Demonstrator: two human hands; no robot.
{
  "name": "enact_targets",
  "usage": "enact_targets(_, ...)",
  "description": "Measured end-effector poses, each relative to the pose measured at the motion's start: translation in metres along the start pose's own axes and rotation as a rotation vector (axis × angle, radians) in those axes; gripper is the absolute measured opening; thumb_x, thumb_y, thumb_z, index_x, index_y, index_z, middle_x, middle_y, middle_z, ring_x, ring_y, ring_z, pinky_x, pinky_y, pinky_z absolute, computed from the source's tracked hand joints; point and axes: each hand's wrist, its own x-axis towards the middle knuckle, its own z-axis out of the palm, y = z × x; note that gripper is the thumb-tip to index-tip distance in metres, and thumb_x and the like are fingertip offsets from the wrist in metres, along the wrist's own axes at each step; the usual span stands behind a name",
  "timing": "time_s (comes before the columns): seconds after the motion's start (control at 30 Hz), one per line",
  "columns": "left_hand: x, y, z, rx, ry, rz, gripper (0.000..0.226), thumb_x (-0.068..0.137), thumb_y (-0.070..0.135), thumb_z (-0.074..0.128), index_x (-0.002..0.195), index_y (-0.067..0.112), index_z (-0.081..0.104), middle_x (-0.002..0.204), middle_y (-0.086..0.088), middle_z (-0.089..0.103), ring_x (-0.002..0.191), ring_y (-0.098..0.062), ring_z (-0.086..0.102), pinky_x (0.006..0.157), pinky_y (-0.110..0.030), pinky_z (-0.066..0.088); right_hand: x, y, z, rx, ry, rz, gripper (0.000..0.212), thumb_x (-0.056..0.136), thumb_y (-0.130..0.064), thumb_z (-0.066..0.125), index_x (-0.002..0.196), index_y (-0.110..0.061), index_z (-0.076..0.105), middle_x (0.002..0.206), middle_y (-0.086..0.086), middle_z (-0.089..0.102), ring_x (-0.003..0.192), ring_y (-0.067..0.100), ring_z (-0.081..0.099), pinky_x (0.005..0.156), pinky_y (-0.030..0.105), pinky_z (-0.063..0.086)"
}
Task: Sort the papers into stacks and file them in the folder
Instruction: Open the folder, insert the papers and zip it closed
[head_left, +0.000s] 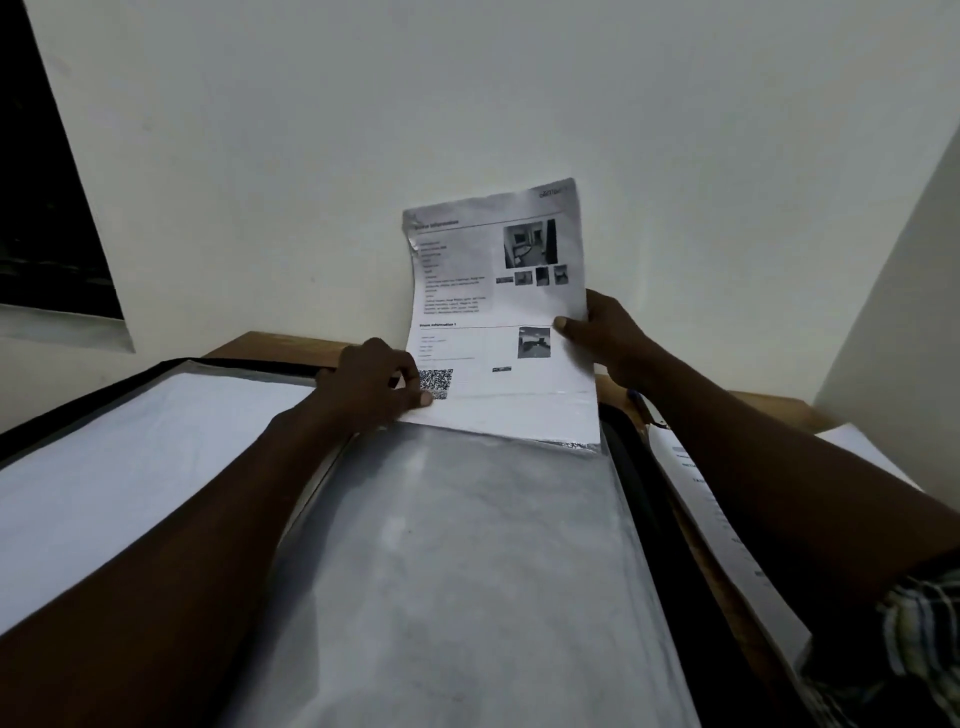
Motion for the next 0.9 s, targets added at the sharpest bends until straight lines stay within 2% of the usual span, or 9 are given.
enact_targets(0.07, -0.001, 0.005, 0.005, 0.068, 0.072, 0.017, 0.022, 0.087, 0.035, 0.071, 0.071, 0.031, 0.057, 0.105, 0.000, 0.049, 0.115, -0.026, 0.046, 0.100, -0.051, 0.040, -0.004, -0.001, 0.001, 0.023, -0.049, 0.083, 0.028, 0.093, -0.010, 0.062, 0.120, -0.006, 0.059, 0.105, 0.006, 0.063, 0.092, 0.023, 0.063, 0.080, 0.031, 0.053)
enact_targets(0.13, -0.003, 0.014, 0.011, 0.172, 0.133, 0.043, 0.010, 0.092, 0.031, 0.065, 0.085, 0.026, 0.061, 0.119, -0.002, 0.046, 0.124, -0.025, 0.038, 0.101, -0.054, 0.034, -0.006, -0.001, 0.000, 0.016, -0.117, 0.177, 0.023, 0.093, -0.012, 0.063, 0.114, -0.002, 0.060, 0.096, 0.007, 0.064, 0.080, 0.017, 0.060, 0.064, 0.018, 0.051)
enact_targets(0.2, -0.006, 0.022, 0.011, 0.186, 0.089, 0.040, 0.009, 0.092, 0.037, 0.064, 0.088, 0.030, 0.060, 0.125, 0.000, 0.046, 0.128, -0.023, 0.035, 0.103, -0.055, 0.031, -0.008, -0.002, -0.001, 0.021, -0.155, 0.191, 0.017, 0.094, -0.016, 0.062, 0.104, -0.003, 0.061, 0.083, 0.004, 0.062, 0.068, 0.013, 0.055, 0.053, 0.013, 0.046)
enact_targets(0.33, -0.002, 0.049, 0.012, 0.237, -0.068, 0.099, 0.024, 0.089, 0.051, 0.063, 0.100, 0.030, 0.061, 0.126, -0.002, 0.049, 0.128, -0.025, 0.037, 0.107, -0.054, 0.033, 0.000, 0.006, -0.001, -0.046, 0.013, 0.124, 0.024, 0.094, -0.029, 0.061, 0.090, -0.007, 0.069, 0.089, 0.010, 0.067, 0.081, 0.023, 0.061, 0.075, 0.032, 0.050)
enact_targets(0.43, 0.003, 0.080, 0.028, 0.224, -0.098, 0.204, 0.036, 0.087, 0.054, 0.064, 0.107, 0.025, 0.063, 0.130, -0.003, 0.048, 0.129, -0.026, 0.035, 0.106, -0.050, 0.035, 0.001, 0.007, -0.001, -0.134, 0.111, 0.092, 0.023, 0.092, -0.021, 0.061, 0.102, -0.002, 0.070, 0.107, 0.016, 0.069, 0.100, 0.031, 0.063, 0.093, 0.045, 0.050)
enact_targets(0.57, 0.014, 0.117, 0.049, 0.174, -0.133, 0.295, 0.028, 0.088, 0.044, 0.068, 0.101, 0.020, 0.064, 0.124, -0.004, 0.049, 0.122, -0.025, 0.039, 0.098, -0.046, 0.039, 0.002, 0.005, -0.001, -0.137, 0.157, 0.061, 0.022, 0.089, -0.017, 0.063, 0.107, -0.007, 0.072, 0.112, 0.013, 0.070, 0.104, 0.030, 0.063, 0.095, 0.043, 0.049)
enact_targets(0.77, 0.030, 0.122, 0.055, 0.065, 0.018, 0.278, 0.017, 0.086, 0.032, 0.071, 0.094, 0.017, 0.067, 0.112, -0.003, 0.053, 0.117, -0.025, 0.044, 0.086, -0.039, 0.033, 0.012, 0.010, -0.008, -0.233, 0.064, 0.061, 0.025, 0.089, -0.019, 0.066, 0.110, -0.006, 0.070, 0.114, 0.013, 0.068, 0.106, 0.029, 0.062, 0.098, 0.043, 0.047)
enact_targets(0.83, 0.031, 0.119, 0.056, 0.043, 0.024, 0.286, 0.016, 0.085, 0.032, 0.073, 0.091, 0.018, 0.067, 0.106, -0.001, 0.051, 0.116, -0.024, 0.045, 0.086, -0.039, 0.032, 0.013, 0.012, -0.007, -0.230, -0.028, 0.121, 0.023, 0.088, -0.016, 0.067, 0.109, -0.006, 0.069, 0.112, 0.013, 0.068, 0.103, 0.027, 0.063, 0.097, 0.042, 0.050)
enact_targets(0.9, 0.029, 0.117, 0.059, 0.026, 0.012, 0.295, 0.015, 0.085, 0.031, 0.073, 0.088, 0.018, 0.066, 0.101, 0.003, 0.047, 0.116, -0.023, 0.045, 0.085, -0.037, 0.030, 0.010, 0.012, -0.011, -0.237, -0.202, 0.204, 0.012, 0.090, -0.012, 0.065, 0.101, -0.007, 0.067, 0.100, 0.010, 0.069, 0.085, 0.019, 0.064, 0.081, 0.030, 0.057)
